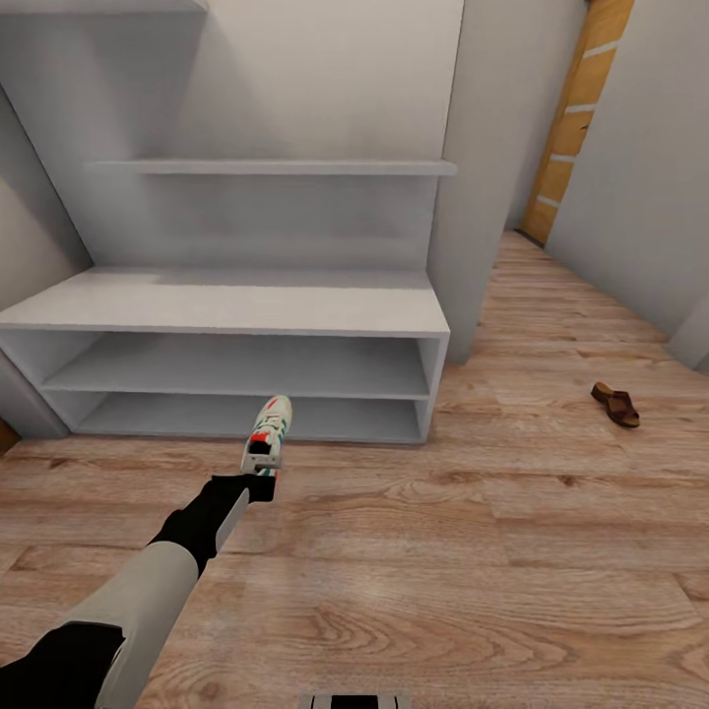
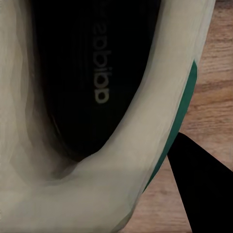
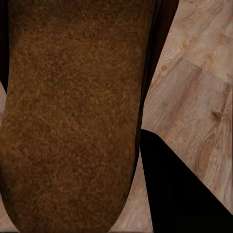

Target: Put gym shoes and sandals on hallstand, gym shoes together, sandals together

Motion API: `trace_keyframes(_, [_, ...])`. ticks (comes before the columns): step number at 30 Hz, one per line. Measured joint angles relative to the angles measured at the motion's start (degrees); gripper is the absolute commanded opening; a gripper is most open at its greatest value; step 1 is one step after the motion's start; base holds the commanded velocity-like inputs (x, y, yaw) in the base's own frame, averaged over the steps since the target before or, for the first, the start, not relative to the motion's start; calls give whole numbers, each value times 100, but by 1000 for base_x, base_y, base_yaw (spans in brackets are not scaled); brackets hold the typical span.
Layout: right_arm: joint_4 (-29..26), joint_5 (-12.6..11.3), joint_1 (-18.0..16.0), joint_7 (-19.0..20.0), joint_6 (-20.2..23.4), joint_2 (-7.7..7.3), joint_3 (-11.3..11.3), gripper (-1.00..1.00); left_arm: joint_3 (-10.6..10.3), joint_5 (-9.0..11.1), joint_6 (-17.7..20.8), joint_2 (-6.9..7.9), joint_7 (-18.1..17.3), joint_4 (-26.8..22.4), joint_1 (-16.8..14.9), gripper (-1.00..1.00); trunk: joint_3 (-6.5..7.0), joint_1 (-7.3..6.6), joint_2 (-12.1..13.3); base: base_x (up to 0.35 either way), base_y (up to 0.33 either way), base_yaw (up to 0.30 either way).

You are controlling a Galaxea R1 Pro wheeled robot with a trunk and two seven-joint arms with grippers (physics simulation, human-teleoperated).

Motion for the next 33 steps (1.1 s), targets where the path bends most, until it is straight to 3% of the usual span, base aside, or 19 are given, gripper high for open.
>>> trace_keyframes(2, [0,47,0,0,0,0,-1,-100,7,-19,3,38,0,12,-15,-100,0,0,0,0,0,0])
trace_keyframes(5, [3,79,0,0,0,3,1,-100,78,-19,5,254,10,16,-47,-100,0,0,0,0,0,0])
trace_keyframes(8, [8,91,1,0,0,7,3,-100,143,-1,5,334,14,-23,-49,-100,0,0,0,0,0,0])
trace_keyframes(14, [10,110,1,0,0,8,-2,-100,185,21,-4,341,2,-2,0,-100,0,-2,0,149,0,0])
trace_keyframes(33, [12,121,1,-9,0,34,-1,-100,193,20,-4,329,7,-42,10,-100,0,-3,0,329,28,0])
